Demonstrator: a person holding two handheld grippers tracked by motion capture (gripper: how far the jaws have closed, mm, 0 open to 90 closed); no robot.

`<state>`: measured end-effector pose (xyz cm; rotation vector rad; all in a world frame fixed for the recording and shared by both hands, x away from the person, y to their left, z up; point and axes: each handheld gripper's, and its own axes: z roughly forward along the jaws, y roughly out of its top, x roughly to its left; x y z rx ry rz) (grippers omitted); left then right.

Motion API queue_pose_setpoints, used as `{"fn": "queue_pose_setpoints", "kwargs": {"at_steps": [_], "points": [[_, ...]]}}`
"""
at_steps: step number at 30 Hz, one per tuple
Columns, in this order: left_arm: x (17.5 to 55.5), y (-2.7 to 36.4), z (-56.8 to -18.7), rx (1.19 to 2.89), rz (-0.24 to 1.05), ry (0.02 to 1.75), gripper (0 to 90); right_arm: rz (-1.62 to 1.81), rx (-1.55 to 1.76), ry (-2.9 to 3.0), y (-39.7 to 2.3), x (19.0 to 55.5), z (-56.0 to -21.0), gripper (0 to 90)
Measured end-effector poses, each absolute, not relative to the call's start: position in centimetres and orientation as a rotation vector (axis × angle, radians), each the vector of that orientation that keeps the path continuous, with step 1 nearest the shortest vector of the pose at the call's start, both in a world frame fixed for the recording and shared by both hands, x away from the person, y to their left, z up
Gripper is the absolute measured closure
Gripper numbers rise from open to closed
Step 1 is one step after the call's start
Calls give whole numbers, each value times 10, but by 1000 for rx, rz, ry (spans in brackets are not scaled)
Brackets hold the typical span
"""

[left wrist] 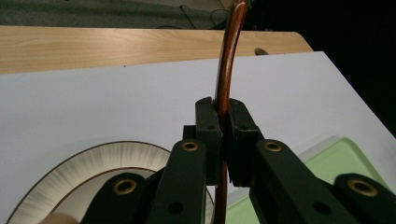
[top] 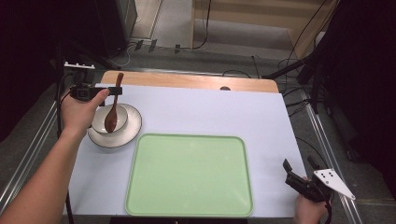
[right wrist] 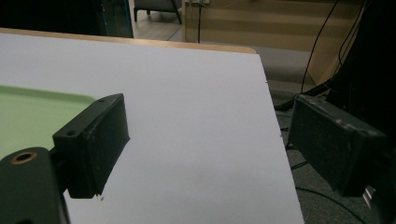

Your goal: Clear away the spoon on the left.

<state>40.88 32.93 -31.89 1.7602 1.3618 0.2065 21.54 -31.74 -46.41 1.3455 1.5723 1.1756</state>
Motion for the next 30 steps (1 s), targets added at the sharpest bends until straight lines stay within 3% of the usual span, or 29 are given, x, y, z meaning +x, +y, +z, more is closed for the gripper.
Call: {"fn": "queue_pose_setpoints", "kwargs": {"at_steps": [30], "points": [[370, 295, -329, 1816, 114, 1280, 861, 1181, 1341, 1573, -315, 215, -463, 132]]}}
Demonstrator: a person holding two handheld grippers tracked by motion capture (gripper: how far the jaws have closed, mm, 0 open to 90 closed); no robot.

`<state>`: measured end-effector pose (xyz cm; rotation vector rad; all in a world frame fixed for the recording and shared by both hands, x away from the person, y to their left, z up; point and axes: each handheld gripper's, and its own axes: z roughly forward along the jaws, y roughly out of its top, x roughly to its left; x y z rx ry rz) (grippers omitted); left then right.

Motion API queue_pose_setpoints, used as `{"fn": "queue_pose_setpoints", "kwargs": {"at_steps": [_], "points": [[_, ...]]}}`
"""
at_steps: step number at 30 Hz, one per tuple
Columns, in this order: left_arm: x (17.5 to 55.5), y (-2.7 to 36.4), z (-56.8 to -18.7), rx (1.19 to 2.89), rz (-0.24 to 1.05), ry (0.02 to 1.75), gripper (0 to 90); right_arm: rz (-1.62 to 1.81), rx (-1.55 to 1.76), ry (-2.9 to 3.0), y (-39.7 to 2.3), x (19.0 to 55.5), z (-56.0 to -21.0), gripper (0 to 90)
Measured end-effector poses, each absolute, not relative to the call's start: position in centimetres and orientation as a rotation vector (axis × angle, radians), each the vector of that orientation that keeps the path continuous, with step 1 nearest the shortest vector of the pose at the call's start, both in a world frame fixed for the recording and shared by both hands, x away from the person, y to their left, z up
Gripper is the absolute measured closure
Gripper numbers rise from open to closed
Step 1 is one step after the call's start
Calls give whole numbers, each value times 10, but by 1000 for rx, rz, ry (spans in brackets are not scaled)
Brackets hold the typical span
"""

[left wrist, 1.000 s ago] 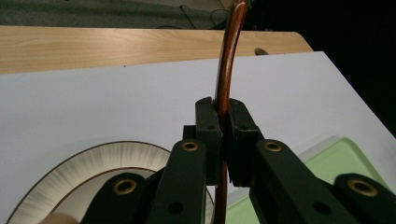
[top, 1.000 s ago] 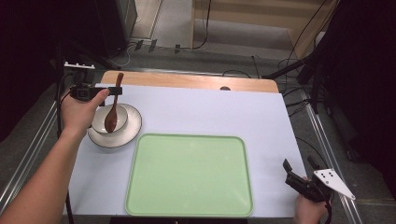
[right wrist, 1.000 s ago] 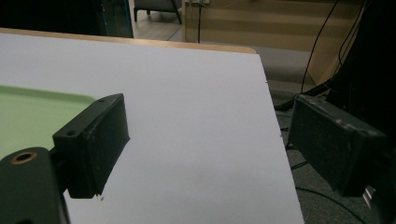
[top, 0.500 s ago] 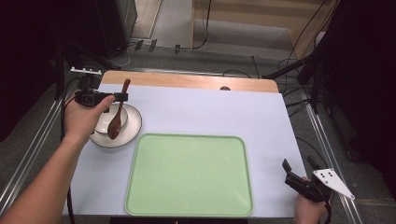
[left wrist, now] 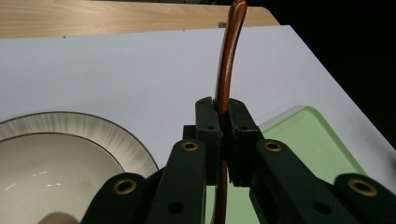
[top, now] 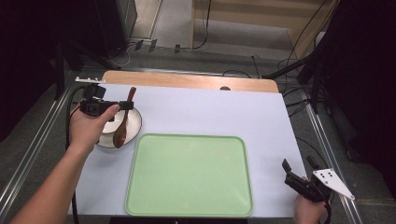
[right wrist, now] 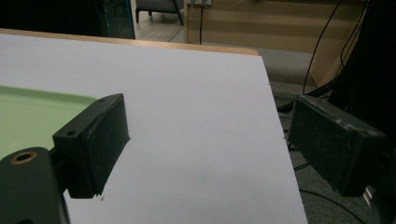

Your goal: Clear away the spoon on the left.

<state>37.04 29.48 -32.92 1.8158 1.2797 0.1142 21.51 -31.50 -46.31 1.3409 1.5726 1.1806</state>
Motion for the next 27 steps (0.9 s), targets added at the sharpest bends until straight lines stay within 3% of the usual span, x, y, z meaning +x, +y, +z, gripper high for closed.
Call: {"fn": "queue_pose_setpoints", "kwargs": {"at_steps": [27], "points": [[343, 266, -350, 1830, 46, 1246, 860, 1181, 1339, 1573, -314, 216, -463, 132]]}}
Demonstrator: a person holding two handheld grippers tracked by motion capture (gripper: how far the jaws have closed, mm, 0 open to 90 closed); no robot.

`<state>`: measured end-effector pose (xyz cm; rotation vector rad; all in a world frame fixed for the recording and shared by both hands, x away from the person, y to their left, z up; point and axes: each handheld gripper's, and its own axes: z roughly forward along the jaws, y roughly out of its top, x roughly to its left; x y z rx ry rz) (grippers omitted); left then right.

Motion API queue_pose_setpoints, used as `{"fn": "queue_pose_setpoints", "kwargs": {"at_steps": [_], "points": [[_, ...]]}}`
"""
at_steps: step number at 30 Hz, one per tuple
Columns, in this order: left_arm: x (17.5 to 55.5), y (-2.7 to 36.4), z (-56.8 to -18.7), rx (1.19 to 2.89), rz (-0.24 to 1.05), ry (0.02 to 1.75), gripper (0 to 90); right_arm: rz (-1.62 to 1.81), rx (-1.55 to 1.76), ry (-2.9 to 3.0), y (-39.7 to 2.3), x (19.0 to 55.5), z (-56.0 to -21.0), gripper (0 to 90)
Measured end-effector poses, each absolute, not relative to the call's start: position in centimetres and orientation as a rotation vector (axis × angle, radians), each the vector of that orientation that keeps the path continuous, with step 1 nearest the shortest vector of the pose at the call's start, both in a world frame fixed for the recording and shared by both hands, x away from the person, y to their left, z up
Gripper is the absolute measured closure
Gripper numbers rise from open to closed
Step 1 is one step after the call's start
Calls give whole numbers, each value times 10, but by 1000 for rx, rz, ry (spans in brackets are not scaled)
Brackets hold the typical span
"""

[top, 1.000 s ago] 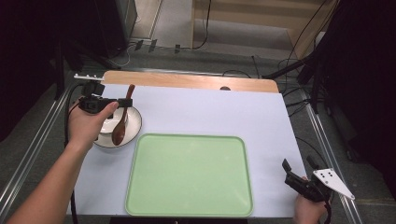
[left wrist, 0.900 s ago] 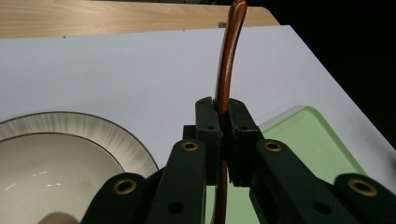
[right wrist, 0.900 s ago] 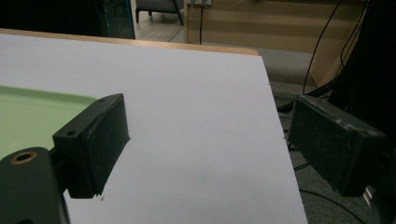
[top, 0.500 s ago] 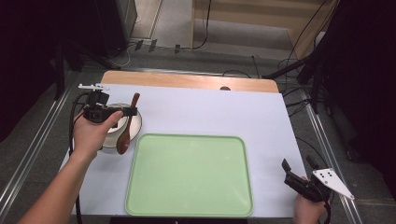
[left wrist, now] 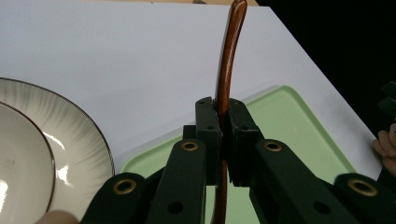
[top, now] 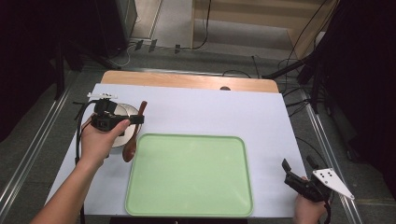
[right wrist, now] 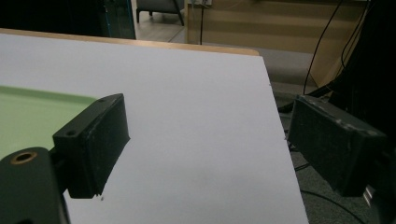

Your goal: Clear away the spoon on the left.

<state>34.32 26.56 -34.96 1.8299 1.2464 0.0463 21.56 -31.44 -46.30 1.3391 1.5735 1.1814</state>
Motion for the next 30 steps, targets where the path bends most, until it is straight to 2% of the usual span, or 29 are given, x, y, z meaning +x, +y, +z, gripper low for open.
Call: {"fn": "queue_pose_setpoints", "kwargs": {"at_steps": [30], "points": [[320, 246, -381, 1813, -67, 1276, 859, 1187, 1343, 1572, -315, 215, -463, 132]]}}
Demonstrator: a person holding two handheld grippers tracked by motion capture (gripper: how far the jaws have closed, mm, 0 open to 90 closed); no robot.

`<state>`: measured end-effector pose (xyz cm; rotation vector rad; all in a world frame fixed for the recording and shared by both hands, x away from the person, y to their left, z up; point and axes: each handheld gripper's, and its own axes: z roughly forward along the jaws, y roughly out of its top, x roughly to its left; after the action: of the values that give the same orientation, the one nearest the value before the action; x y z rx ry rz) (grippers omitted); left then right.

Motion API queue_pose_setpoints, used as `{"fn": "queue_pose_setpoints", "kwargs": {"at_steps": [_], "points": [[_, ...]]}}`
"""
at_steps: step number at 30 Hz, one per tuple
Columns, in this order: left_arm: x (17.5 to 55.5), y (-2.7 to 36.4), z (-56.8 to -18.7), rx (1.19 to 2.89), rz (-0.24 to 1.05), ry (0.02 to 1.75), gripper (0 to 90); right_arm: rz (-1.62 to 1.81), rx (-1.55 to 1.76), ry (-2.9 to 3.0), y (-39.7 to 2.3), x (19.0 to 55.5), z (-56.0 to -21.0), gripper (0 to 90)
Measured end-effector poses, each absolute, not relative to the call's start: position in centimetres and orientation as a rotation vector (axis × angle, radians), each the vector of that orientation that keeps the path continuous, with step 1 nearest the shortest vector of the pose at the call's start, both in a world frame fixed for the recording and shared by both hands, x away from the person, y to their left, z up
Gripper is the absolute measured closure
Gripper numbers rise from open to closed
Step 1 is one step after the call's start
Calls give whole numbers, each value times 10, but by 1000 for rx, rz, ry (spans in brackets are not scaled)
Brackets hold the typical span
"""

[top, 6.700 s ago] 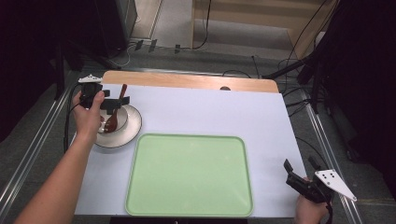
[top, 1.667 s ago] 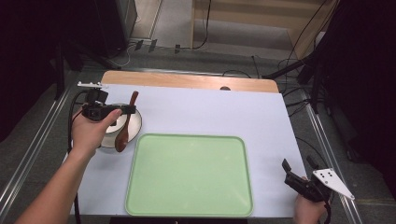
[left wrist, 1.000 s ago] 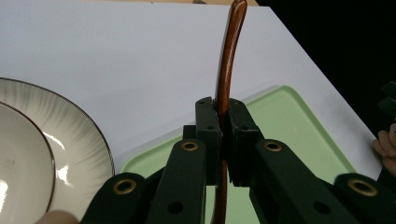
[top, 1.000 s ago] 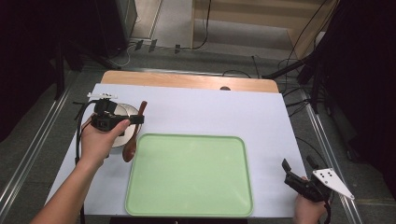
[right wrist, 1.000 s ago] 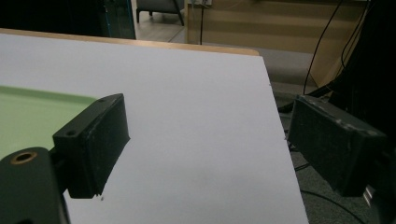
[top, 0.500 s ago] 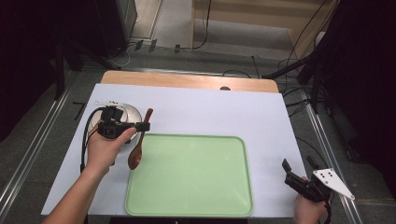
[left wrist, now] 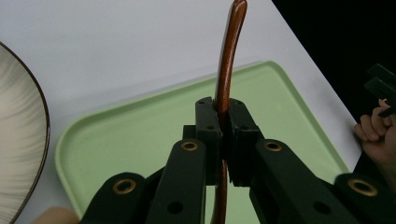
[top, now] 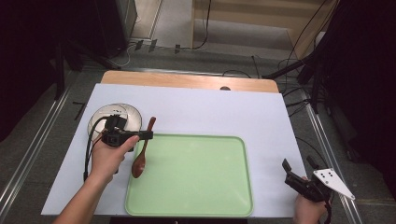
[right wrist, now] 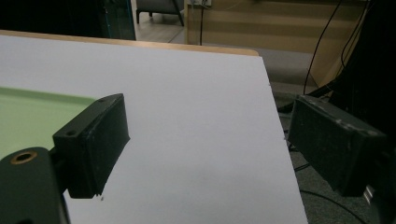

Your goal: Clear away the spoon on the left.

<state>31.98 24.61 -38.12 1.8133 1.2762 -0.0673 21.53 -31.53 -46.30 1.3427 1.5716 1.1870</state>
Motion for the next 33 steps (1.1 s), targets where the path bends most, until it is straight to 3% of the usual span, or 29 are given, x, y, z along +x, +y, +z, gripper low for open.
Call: {"fn": "queue_pose_setpoints", "kwargs": {"at_steps": [33], "points": [[305, 250, -418, 1803, -177, 1377, 860, 1187, 1343, 1573, -315, 216, -463, 132]]}}
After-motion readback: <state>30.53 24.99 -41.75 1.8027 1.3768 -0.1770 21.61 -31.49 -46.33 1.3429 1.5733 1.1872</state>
